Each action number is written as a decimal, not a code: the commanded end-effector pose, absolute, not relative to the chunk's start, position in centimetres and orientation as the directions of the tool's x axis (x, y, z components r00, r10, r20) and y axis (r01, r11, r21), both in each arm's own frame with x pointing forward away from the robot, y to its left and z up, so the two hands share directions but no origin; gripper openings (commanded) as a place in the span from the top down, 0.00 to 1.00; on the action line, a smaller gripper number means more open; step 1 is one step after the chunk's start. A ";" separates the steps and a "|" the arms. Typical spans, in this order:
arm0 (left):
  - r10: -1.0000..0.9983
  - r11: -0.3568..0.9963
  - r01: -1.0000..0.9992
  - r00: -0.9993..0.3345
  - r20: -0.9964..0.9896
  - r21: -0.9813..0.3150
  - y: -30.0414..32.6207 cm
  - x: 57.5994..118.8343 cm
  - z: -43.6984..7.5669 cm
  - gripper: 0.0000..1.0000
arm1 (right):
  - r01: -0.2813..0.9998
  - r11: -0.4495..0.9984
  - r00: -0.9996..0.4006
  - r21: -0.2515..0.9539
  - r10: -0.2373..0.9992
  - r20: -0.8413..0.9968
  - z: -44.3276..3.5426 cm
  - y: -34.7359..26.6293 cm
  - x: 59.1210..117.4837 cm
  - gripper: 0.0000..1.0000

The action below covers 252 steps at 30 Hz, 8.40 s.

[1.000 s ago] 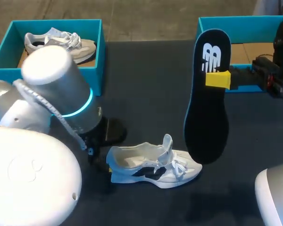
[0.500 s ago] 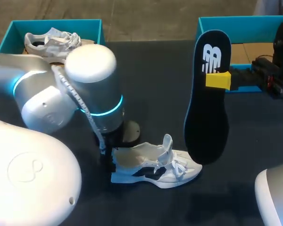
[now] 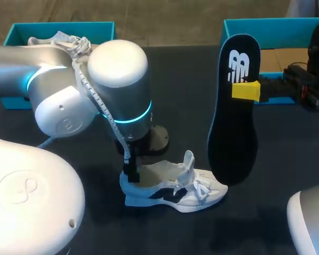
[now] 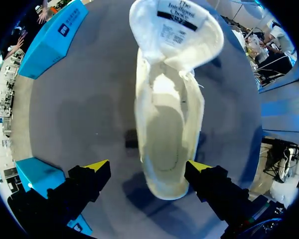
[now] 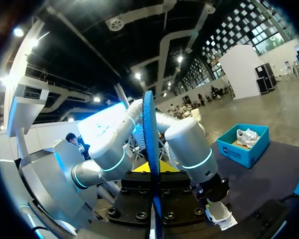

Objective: Take the shoe out of the shoebox, open the shoe tongue, remove and reinsert the insole, then place the shoe into the shoebox

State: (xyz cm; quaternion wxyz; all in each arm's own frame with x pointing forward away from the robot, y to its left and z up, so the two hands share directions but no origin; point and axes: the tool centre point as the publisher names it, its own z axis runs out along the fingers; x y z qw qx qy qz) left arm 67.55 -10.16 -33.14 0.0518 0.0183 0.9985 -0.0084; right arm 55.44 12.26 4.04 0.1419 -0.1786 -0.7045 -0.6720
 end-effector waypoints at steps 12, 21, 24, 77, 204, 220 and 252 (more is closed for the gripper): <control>0.061 0.994 0.066 -0.996 -0.058 -0.091 -13.7 69.4 -33.4 0.00 | 0.441 0.025 -0.878 0.897 0.219 0.425 4.5 13.2 54.6 1.00; 0.104 0.988 0.106 -0.994 -0.022 -0.116 -15.7 68.8 -34.4 0.00 | 0.441 0.025 -0.878 0.897 0.219 0.425 4.5 13.2 54.6 1.00; 0.112 0.987 0.113 -0.994 -0.015 -0.114 -16.1 68.4 -34.9 0.02 | 0.441 0.025 -0.878 0.897 0.219 0.425 4.5 13.2 54.6 1.00; 0.363 0.914 0.377 -0.924 -0.117 -0.146 -15.7 67.8 -33.5 1.00 | 0.441 0.025 -0.878 0.897 0.219 0.425 4.5 13.2 54.6 1.00; 0.608 0.128 0.992 -0.067 -0.791 0.014 -17.5 66.9 -25.1 0.00 | 0.441 0.025 -0.878 0.897 0.219 0.425 4.5 13.2 54.6 1.00; 0.528 0.022 0.997 0.047 -0.848 0.069 -16.6 66.9 -23.3 0.00 | 0.441 0.025 -0.878 0.897 0.219 0.425 4.5 13.2 54.6 1.00; 0.235 0.059 0.994 0.073 -0.969 0.090 -17.2 68.7 -20.0 0.00 | 0.441 0.025 -0.878 0.897 0.219 0.425 4.5 13.2 54.6 1.00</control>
